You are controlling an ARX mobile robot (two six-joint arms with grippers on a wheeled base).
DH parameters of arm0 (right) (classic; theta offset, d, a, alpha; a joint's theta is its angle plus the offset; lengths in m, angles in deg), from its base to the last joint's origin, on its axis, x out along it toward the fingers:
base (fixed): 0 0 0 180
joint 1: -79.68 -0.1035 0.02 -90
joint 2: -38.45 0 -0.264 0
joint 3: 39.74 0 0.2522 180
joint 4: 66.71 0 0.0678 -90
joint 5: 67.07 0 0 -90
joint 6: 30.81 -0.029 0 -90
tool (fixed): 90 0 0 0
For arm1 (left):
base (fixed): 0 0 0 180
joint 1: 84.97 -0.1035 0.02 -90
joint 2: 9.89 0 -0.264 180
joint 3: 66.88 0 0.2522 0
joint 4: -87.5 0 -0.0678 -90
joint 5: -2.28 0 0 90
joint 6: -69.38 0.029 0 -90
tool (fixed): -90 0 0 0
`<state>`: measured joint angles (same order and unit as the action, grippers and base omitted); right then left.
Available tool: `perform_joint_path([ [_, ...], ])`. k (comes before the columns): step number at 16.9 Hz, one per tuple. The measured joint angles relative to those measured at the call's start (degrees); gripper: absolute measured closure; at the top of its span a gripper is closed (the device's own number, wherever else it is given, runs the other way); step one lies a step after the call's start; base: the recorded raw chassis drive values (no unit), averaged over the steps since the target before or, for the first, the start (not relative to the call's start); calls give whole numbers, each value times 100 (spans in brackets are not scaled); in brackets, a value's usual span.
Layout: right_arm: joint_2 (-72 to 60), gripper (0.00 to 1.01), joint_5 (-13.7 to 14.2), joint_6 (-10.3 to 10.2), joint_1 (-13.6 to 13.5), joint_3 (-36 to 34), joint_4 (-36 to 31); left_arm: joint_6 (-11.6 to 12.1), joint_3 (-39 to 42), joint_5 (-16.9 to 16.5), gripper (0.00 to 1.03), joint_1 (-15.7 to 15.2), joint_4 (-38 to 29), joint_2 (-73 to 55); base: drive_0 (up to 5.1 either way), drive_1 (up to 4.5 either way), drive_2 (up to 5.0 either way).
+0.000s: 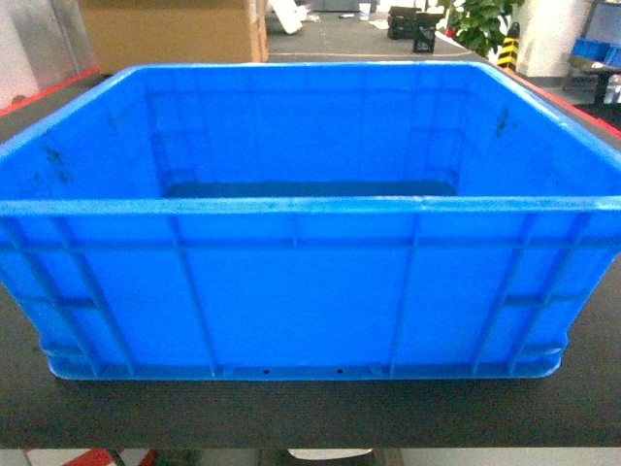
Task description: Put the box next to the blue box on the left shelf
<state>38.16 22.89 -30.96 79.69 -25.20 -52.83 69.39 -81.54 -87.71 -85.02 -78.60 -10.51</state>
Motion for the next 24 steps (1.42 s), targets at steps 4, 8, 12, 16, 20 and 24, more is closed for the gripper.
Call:
perform_joint_path([
  [4,0,3,2,0,0,0,11,2,-2,2,5,0,7,0,0,0,0],
  [8,0,3,2,0,0,0,20,2,-2,0,5,0,17,0,0,0,0],
  [12,0,3,2,0,0,0,20,2,0,0,5,0,17,0,0,0,0],
  [16,0,3,2,0,0,0,20,2,-2,0,5,2,17,0,0,0,0],
  [20,0,3,2,-2,0,0,20,2,0,2,5,0,17,0,0,0,0],
  [24,0,3,2,0,0,0,20,2,-2,0,5,0,17,0,0,0,0],
])
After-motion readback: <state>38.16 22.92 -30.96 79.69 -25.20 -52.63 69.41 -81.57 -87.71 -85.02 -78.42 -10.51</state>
